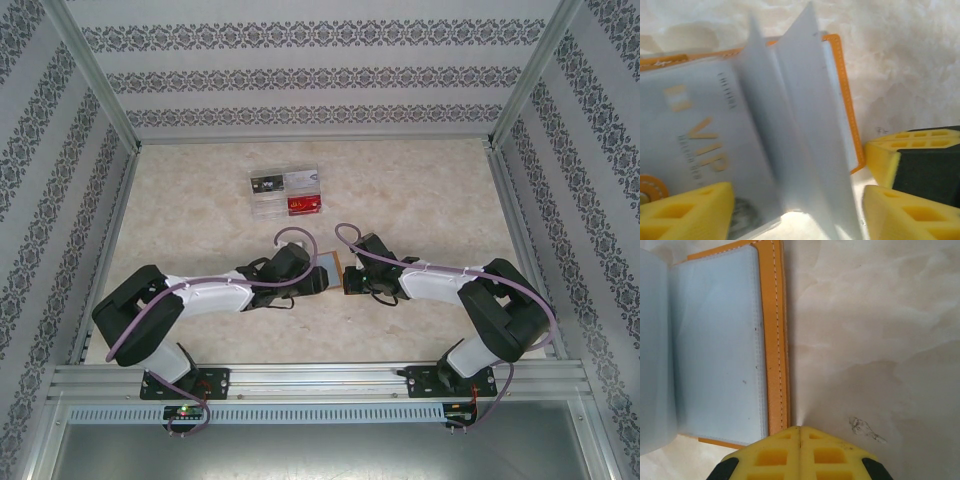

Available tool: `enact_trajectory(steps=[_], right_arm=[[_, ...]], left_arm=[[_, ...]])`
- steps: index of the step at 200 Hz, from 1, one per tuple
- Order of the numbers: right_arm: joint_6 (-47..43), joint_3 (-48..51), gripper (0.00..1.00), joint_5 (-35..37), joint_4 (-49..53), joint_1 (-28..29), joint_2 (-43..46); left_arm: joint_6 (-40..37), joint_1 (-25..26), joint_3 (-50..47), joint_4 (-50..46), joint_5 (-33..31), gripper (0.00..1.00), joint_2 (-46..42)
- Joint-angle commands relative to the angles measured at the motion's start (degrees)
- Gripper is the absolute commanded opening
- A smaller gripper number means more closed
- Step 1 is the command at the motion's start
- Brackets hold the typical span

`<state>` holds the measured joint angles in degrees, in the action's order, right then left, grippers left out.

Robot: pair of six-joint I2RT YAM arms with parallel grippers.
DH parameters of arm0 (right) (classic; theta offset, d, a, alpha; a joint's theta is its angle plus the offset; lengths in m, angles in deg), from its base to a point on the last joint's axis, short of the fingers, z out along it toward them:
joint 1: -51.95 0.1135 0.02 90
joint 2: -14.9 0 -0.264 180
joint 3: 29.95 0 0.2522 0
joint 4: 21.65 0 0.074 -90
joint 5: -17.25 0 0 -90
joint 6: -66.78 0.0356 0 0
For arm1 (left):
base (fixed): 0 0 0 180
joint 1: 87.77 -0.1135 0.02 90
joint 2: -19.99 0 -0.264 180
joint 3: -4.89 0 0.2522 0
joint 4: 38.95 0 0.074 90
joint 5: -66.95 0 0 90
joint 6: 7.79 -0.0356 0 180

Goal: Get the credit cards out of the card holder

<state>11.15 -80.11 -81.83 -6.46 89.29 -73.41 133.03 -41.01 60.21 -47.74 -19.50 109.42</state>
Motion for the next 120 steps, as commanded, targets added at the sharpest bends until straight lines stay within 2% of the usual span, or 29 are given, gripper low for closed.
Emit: enact_trajectory(steps=[1, 73, 120], right_arm=[[-0.08, -0.25, 0.0, -1.64, 0.24, 0.33, -1.64], [-0.19, -0.16, 0.0, -0.75, 0.57, -0.01, -0.89], [-0.2, 1.13, 0.01, 0.13, 0.17, -1.13, 1.54]], left_arm=[[-0.94, -0.44, 1.28, -0.62, 0.16, 0.79, 0.05], [-3.08, -0.29, 4.76, 0.42, 2.93, 0.76, 1.19], [-3.37, 0.18, 8.03, 2.3, 5.47, 0.66, 3.69]])
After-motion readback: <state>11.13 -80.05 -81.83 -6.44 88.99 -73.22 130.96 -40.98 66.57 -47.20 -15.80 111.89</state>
